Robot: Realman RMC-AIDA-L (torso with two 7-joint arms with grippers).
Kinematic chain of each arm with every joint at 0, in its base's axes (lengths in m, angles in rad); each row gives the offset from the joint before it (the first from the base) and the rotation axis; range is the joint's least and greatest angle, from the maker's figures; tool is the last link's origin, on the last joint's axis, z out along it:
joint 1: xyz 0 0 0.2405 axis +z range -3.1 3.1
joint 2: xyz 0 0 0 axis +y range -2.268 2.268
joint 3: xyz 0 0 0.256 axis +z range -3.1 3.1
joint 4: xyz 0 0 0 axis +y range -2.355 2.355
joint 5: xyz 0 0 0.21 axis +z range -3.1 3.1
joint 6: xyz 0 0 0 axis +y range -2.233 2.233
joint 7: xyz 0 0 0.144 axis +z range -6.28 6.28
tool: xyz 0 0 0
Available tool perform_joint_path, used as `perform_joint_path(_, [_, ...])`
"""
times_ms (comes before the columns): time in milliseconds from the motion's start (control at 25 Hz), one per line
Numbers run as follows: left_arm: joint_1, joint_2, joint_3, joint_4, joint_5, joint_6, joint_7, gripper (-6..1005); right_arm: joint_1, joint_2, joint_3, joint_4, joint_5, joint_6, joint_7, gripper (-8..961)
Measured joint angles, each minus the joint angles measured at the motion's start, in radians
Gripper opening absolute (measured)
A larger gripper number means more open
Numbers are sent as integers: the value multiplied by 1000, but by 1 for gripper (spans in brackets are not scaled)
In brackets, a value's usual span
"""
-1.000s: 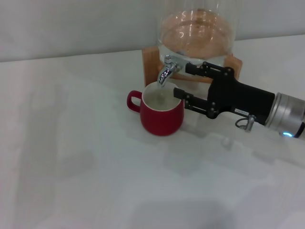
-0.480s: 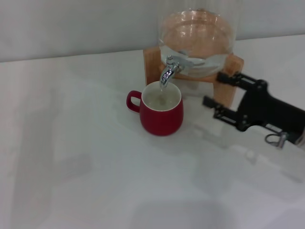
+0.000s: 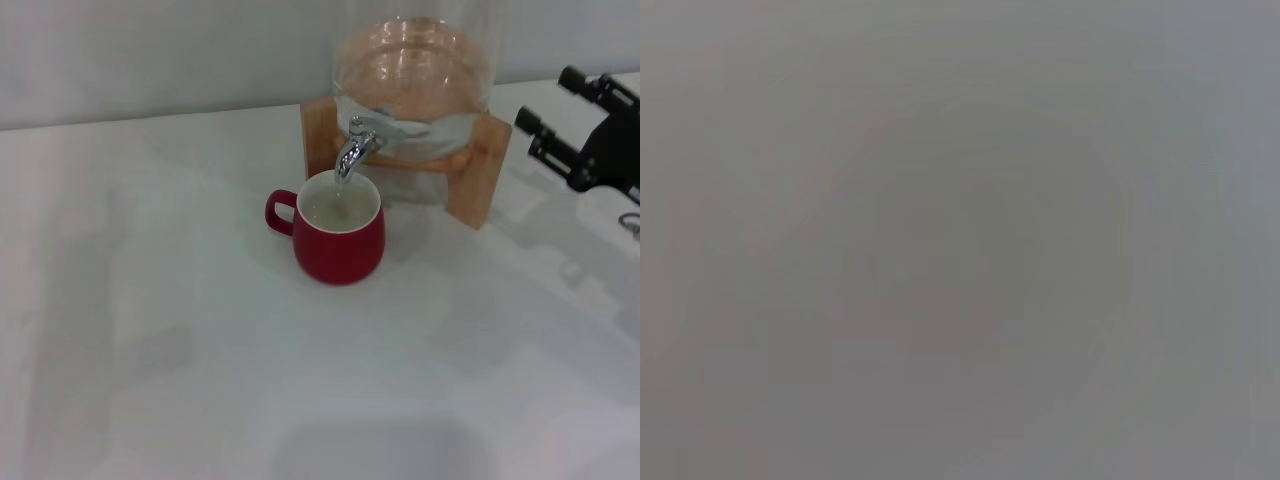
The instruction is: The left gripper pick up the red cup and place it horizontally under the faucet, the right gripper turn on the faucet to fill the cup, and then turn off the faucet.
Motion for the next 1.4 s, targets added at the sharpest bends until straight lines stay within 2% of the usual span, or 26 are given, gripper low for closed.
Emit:
perform_joint_path(440, [6,0,0,-1,0,-25,-6,837,58,8,191,17,42,-169,-99,665])
perform_joint_path(800, [-6,2,-4,-8,-4,-27,-7,837,95,8,199,56,99,-237,-173,662])
perform_joint_path(1400, [-20,4,-9,-8,-8,-17,-7,837,109,6,200,59,141,-279,-177,662])
